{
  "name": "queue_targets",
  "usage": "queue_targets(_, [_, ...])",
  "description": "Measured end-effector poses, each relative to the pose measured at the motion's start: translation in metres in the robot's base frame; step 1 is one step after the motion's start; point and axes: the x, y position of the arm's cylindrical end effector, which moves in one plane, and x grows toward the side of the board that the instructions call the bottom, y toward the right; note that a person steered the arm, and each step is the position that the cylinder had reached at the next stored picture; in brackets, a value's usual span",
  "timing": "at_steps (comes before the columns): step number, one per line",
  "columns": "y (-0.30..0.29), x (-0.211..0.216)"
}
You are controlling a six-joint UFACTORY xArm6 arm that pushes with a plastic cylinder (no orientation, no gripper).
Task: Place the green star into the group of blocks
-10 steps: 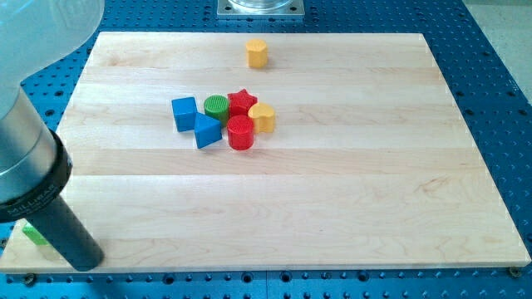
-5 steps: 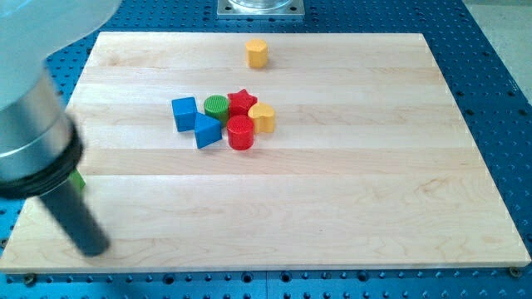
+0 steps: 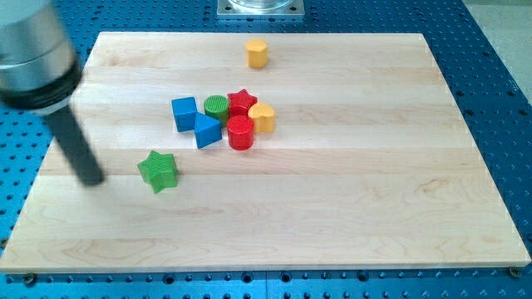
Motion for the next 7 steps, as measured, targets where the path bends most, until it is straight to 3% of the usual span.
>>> queue_targets(1, [0.067, 0.001])
queue_targets(2, [0.133, -0.035])
queue_targets(3, [0.128, -0.017])
queue_targets(4, [0.165, -0.018])
queue_targets(5, [0.170, -0.049])
queue_targets(7, [0.150, -0.031])
